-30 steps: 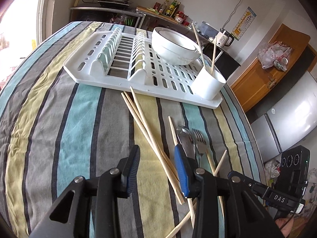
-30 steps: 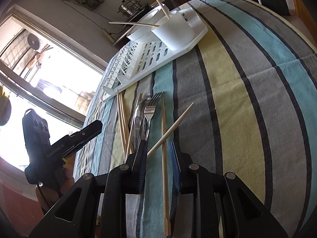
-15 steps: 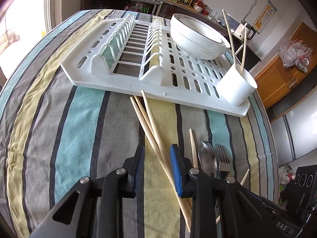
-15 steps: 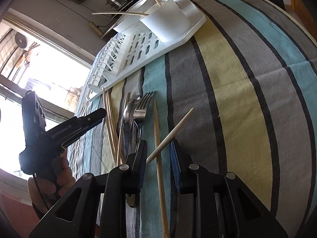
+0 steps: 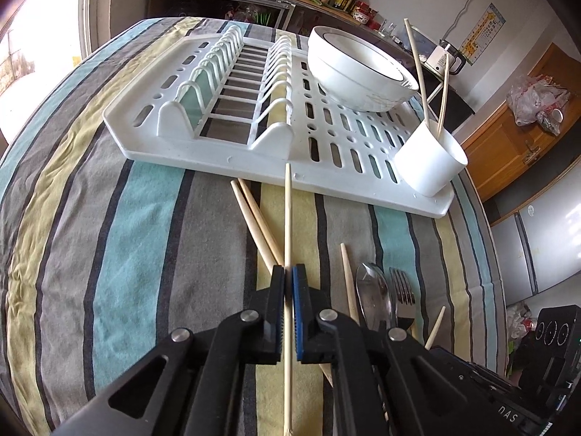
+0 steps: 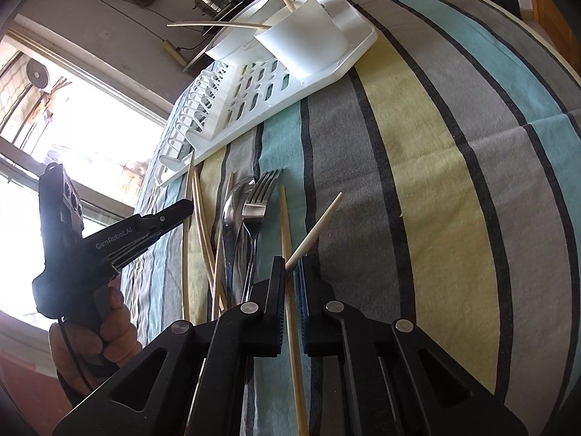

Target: Organize utensils

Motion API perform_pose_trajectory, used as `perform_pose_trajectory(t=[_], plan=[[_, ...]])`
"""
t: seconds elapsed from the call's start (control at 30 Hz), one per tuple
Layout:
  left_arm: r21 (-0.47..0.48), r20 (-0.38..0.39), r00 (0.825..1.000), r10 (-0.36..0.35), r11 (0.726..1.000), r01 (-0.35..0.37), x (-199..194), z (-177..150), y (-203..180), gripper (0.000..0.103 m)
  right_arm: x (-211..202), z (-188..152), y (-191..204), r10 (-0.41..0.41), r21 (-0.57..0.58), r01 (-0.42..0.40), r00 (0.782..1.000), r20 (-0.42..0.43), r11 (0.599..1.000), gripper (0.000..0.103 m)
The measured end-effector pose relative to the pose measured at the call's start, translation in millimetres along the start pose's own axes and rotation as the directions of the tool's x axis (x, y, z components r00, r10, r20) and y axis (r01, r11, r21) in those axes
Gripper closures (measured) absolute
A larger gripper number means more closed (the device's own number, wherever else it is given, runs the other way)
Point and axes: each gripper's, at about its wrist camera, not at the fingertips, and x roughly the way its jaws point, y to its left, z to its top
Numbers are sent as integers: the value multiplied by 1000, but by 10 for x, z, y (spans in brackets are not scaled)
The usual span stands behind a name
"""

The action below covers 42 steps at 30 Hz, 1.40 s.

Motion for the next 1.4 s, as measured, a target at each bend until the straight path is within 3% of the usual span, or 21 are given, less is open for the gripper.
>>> perform_pose_trajectory(t=[0.37,0.5,0.6,0.83,1.13,1.23,1.4], plan=[[16,8,999,-39,999,39,-75,-10,-4,98,-55,-99,76,78,49,-75,995,-55,996,97],[17,21,998,-55,998,55,-142,-22,22,98,14,-132,142,75,45,-72,994,-80,996,86],[16,34,997,-63,998,63,-207,-30,49,98,72,-138,114,71,72,-64,993,-93,995,84],[18,60,994,-95,995,94,-322,-29,99,98,101,-96,103,13,119,0,994,-104,993,84],[17,59,988,-140,990,139,-356,-52,197,98,217,51,404,-154,15,156,981,-120,988,84],[22,61,987,-148,989,146,-393,-54,225,98,290,72,516,-204,-27,203,971,-120,979,92],[38,81,983,-164,986,161,-495,-58,237,98,319,86,557,-204,-54,199,971,-124,979,95]])
